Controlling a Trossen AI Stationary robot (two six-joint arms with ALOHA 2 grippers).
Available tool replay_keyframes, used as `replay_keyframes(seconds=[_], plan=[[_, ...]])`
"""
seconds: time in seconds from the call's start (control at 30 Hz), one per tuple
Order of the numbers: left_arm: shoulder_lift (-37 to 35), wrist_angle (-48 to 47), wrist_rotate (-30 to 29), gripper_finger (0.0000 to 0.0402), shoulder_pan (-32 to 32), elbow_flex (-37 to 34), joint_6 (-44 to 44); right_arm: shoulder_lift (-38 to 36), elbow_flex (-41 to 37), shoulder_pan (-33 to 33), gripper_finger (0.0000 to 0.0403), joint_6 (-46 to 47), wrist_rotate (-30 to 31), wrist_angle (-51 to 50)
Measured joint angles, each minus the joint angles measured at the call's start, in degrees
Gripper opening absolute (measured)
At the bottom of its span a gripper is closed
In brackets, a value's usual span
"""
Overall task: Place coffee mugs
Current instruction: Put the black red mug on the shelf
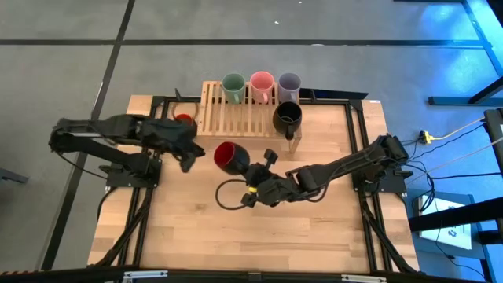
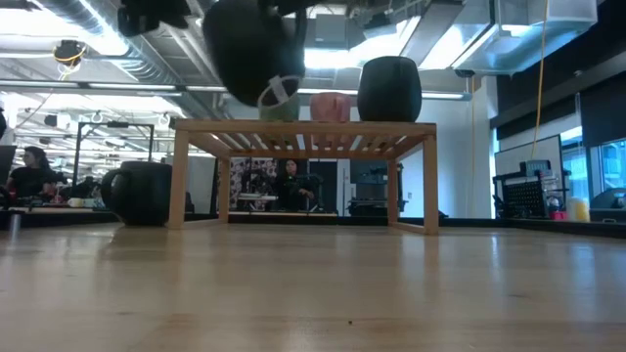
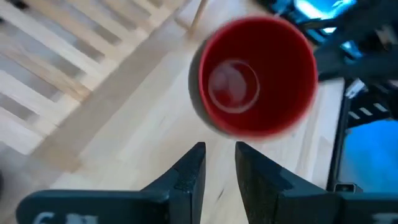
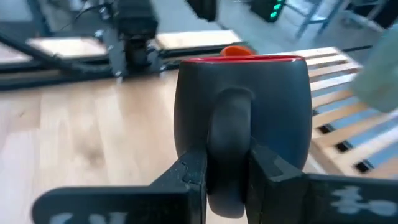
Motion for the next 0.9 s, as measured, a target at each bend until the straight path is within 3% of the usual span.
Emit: replay_keyframes(seconds=[0.43,0.63,0.73,0.9], plan=[[-14.2,-2.1,-0.4,0.0082,0.0,-0.1,8.5,-5.7,0.2,0.9,0.0044,18.4,17.7,-8.7],[-17.9,-2.9,-0.5,0.0082,0.0,-0.1,12.1,-5.0,0.2,0.5,0.0044,23.8,30.0,-7.9],[-18.8,-2.9,-0.5,0.0083,0.0,-0.1,13.6,-4.1,0.2,-0.4,0.0044,26.2,33.2,-6.8],[-19.4,-2.9,-0.5,0.0083,0.0,-0.1,16.4,-1.1,0.1,-2.3,0.0044,27.5,33.1,-4.0]])
